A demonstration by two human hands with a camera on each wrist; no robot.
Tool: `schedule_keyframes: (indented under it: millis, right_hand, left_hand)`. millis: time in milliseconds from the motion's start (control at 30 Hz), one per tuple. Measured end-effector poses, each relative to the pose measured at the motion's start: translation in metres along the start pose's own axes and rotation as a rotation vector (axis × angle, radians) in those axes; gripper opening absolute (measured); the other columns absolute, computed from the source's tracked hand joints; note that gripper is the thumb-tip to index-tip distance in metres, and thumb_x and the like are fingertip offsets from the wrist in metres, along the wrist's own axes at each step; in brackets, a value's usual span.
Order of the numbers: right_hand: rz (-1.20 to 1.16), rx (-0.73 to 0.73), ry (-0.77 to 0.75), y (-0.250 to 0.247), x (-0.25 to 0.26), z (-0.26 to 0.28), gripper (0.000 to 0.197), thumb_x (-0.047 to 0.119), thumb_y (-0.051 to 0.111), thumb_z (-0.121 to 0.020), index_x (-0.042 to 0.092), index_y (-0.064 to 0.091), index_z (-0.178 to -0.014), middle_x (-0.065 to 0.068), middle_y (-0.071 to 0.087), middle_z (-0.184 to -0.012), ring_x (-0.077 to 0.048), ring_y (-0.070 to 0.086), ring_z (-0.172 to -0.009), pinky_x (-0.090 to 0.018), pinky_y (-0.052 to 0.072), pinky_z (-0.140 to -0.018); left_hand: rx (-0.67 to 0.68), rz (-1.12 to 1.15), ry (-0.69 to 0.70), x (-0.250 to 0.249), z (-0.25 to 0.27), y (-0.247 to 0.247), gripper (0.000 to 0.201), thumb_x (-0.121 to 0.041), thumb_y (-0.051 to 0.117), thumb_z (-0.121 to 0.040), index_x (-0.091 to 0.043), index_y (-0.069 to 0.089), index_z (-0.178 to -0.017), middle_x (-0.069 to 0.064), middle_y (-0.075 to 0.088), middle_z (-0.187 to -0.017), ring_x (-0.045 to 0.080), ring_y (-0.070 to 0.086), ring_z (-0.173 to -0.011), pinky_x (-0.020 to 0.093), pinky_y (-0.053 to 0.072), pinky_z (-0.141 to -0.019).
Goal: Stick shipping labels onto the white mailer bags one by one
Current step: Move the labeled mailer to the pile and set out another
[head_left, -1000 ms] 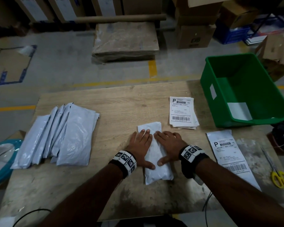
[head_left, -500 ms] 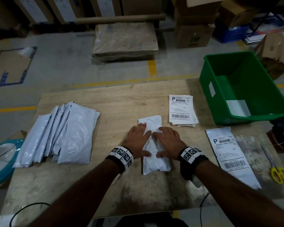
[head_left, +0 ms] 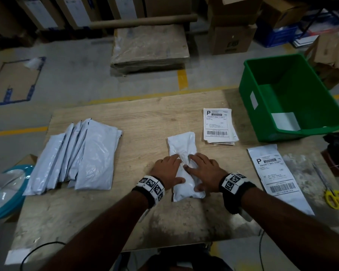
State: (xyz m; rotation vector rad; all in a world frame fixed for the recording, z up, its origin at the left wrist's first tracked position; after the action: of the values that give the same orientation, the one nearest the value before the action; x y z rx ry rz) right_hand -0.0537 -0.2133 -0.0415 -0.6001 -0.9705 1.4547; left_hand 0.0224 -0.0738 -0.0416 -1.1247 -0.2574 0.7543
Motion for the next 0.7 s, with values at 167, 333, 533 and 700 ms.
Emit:
schedule_keyframes:
  millis: [167, 333, 533, 700]
  right_hand:
    - [-0.083, -0.022, 0.005, -0.010, -0.001, -0.002, 0.080, 0.069, 0.052, -0.080, 0.038, 0.021, -0.146, -0.002, 0.007, -0.159, -0.025, 0.008, -0.145, -0.054, 0.019, -0.112]
    - [0.020, 0.009, 0.030, -0.003, 0.004, -0.001, 0.097, 0.056, 0.068, -0.073, 0.033, 0.012, -0.148, -0.004, 0.004, -0.159, -0.026, 0.008, -0.145, -0.054, 0.019, -0.112]
    - [-0.177, -0.162, 0.070, -0.020, 0.011, 0.003, 0.077, 0.064, 0.058, -0.079, 0.025, 0.034, -0.141, -0.003, 0.021, -0.153, -0.025, 0.020, -0.141, -0.047, 0.024, -0.111]
    - [-0.140, -0.145, 0.148, -0.020, 0.010, -0.004, 0.111, 0.068, 0.066, -0.069, 0.015, 0.012, -0.149, -0.005, 0.014, -0.157, -0.025, 0.013, -0.144, -0.048, 0.019, -0.115]
  left_hand:
    - [0.027, -0.095, 0.003, 0.000, 0.006, 0.012, 0.097, -0.062, 0.053, -0.085, -0.010, 0.007, -0.152, 0.007, 0.009, -0.161, 0.026, 0.022, -0.143, 0.044, 0.025, -0.112]
    - [-0.012, -0.190, 0.039, -0.003, 0.007, 0.011, 0.097, -0.065, 0.051, -0.084, -0.008, 0.009, -0.151, 0.011, 0.013, -0.159, 0.029, 0.024, -0.140, 0.043, 0.023, -0.114]
    - [-0.089, -0.198, 0.076, 0.003, -0.005, -0.009, 0.098, -0.074, 0.042, -0.083, -0.008, 0.017, -0.151, 0.012, 0.009, -0.160, 0.030, 0.006, -0.148, 0.045, 0.007, -0.118]
    - [0.010, -0.229, 0.060, 0.011, -0.016, -0.002, 0.132, -0.088, 0.050, -0.063, -0.006, -0.003, -0.152, 0.016, -0.008, -0.160, 0.033, 0.001, -0.148, 0.048, 0.008, -0.119]
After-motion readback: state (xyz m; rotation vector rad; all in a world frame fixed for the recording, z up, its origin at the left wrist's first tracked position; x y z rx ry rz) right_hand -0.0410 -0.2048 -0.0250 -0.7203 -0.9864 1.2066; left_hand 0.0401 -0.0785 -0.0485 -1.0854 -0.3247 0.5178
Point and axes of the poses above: each hand's wrist, its own z-axis away from the middle knuckle, its own y-axis out of the palm, x = y × z, the point moved 4 cm from there along -z, towards the middle knuckle
